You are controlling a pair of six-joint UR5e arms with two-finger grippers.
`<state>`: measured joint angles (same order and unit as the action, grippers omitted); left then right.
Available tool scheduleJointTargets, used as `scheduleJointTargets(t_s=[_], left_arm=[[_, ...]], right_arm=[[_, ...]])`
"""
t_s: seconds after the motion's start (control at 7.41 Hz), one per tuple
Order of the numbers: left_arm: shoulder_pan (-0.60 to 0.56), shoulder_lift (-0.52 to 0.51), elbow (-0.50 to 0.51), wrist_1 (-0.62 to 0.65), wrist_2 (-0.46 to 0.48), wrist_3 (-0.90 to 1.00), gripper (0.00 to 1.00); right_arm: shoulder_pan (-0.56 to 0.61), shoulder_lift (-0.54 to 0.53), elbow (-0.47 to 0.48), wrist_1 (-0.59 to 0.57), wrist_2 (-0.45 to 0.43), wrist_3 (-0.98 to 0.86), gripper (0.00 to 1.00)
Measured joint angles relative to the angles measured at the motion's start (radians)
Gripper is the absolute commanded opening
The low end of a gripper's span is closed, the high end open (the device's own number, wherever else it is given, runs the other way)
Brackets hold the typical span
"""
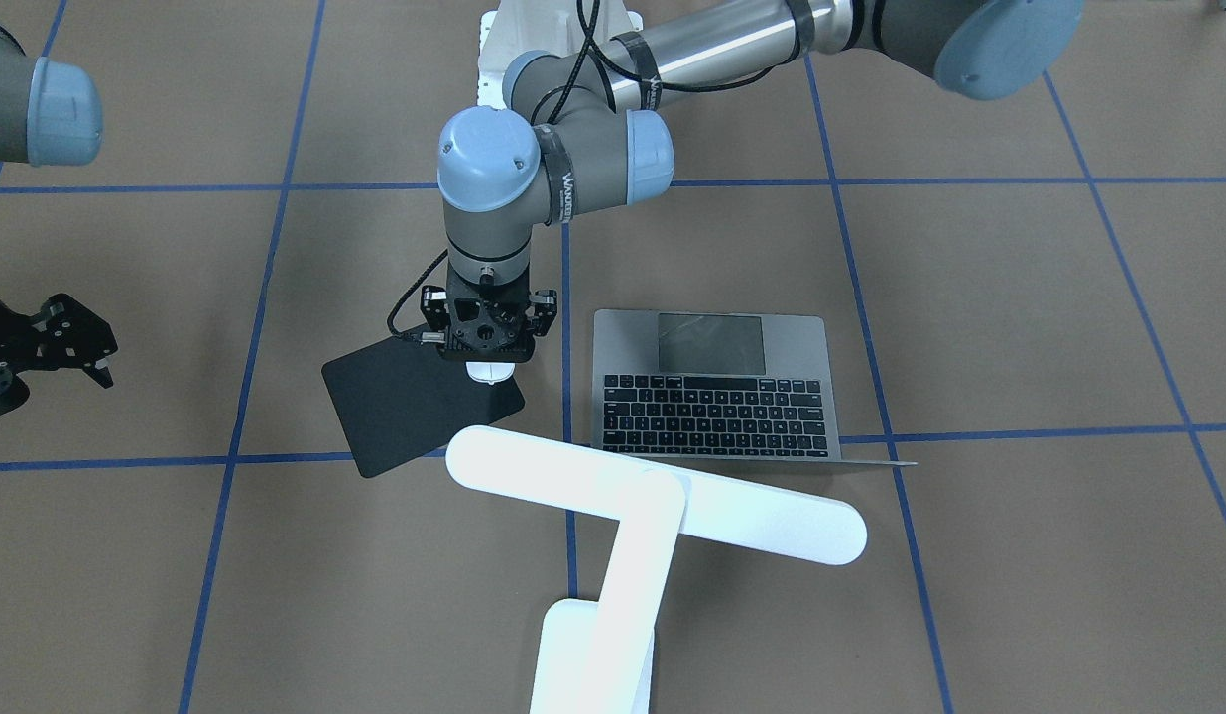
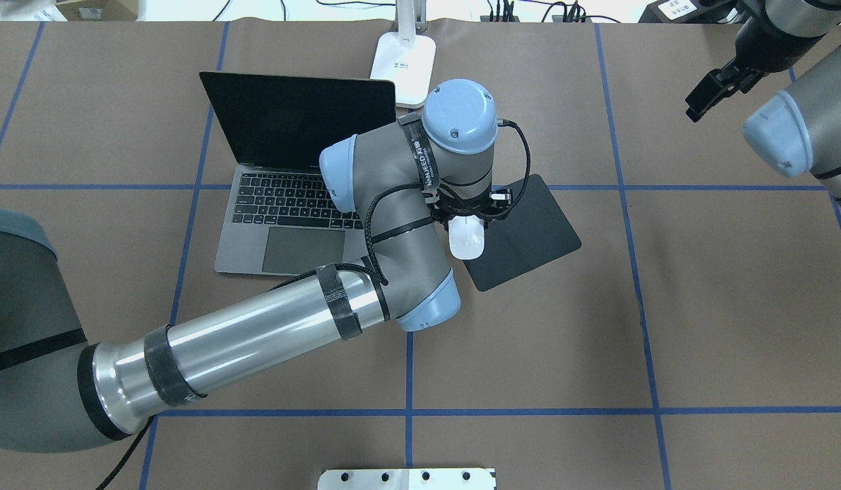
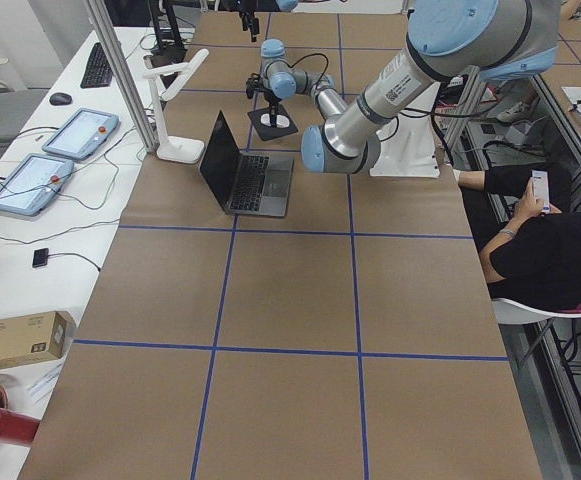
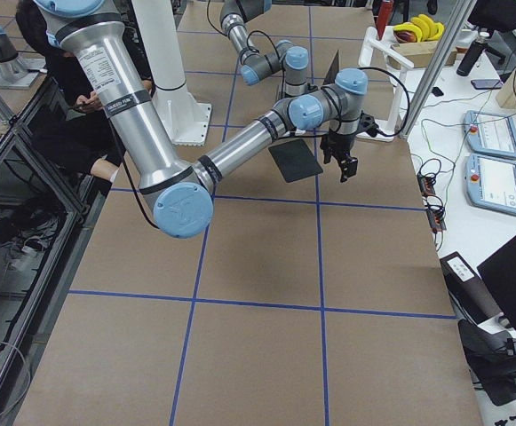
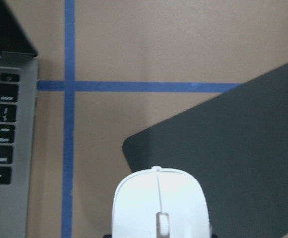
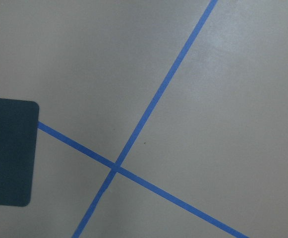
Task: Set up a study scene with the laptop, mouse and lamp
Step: 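Carry the white mouse onto the mouse pad with the left gripper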
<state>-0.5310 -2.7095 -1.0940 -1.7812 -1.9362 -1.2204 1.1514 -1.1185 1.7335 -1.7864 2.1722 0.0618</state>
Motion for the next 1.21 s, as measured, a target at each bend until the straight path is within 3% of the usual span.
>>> scheduleJointTargets(t_s=[0.67,0.81,1.21], left_arm=[[0.007,-0.017,0.075,-0.131,0.008,-0.074,0.73],[0.01,-0.018,0.076,-0.134,0.009,-0.088,0.83],[0.013,-0.018,0.071,-0.136,0.009,-0.092,0.96]], right_arm=[[0.001,-0.003,-0.006,0.001,-0.004,0.004,1.0],[0.001,-0.003,-0.006,0.001,-0.005,0.006,1.0],[0.001,-0.003,-0.006,0.001,-0.005,0.009,1.0]])
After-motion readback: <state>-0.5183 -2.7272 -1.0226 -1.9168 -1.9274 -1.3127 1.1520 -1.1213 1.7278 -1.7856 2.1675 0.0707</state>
